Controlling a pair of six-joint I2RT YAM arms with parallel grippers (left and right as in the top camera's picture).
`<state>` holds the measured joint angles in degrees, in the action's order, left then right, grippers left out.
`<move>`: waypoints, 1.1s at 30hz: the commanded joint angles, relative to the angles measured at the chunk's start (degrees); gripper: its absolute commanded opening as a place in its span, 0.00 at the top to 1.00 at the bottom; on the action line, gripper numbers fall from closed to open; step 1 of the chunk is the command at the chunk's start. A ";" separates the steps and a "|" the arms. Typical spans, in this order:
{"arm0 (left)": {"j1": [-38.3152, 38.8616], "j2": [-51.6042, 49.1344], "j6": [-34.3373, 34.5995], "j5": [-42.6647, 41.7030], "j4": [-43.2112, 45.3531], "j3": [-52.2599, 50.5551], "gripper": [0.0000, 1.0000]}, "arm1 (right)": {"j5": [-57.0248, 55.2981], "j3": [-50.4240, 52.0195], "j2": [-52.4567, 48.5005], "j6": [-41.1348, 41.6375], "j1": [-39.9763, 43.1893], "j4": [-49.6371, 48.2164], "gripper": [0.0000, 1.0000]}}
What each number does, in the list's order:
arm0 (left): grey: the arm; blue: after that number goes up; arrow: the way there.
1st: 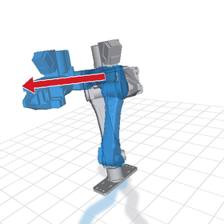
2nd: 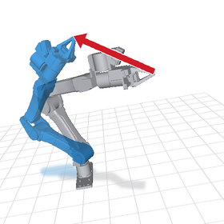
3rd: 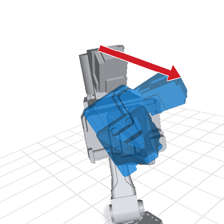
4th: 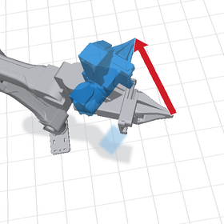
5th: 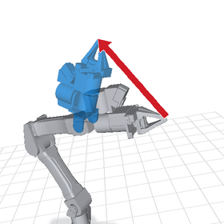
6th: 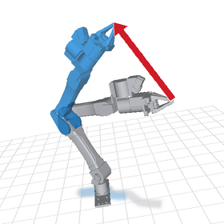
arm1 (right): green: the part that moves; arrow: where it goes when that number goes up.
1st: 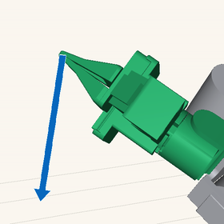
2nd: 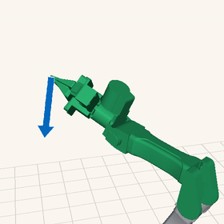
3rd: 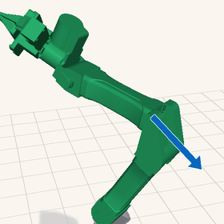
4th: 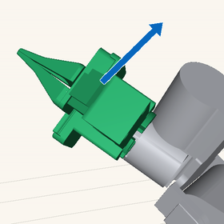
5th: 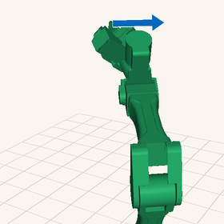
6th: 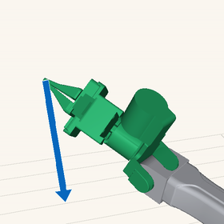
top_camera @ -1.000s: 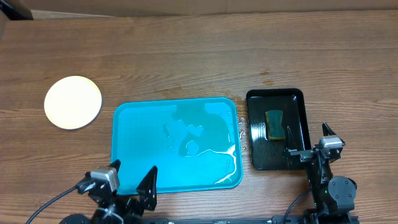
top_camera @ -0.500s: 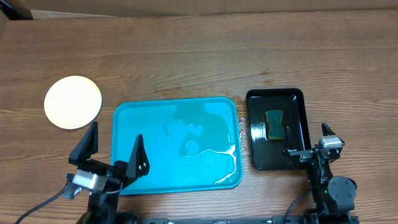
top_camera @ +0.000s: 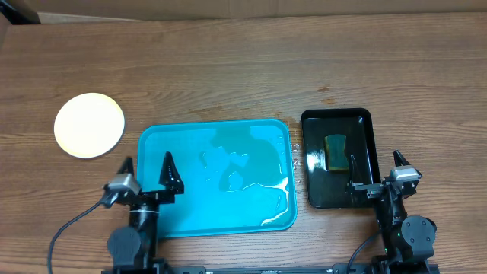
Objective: Clean dirty plates on tray and stack at the side
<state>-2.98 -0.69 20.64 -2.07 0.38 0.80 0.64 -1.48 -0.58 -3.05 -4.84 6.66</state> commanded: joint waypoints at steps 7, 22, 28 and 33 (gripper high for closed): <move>2.51 0.50 -17.27 0.09 -4.85 -0.52 0.00 | 0.11 0.31 0.42 -0.37 0.42 -0.35 0.00; 2.54 0.46 -16.83 0.61 -4.83 -0.52 0.00 | 0.11 0.31 0.42 -0.35 0.42 -0.35 0.00; 2.54 0.46 -16.83 0.61 -4.83 -0.52 0.00 | 0.13 0.31 0.42 -0.37 0.42 -0.33 0.00; 2.54 0.46 -16.83 0.61 -4.83 -0.52 0.00 | 0.11 0.31 0.42 -0.37 0.42 -0.35 0.00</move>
<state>-0.71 -0.80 5.34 -1.65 -4.34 0.47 0.64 -1.48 -0.58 -3.07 -4.84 6.63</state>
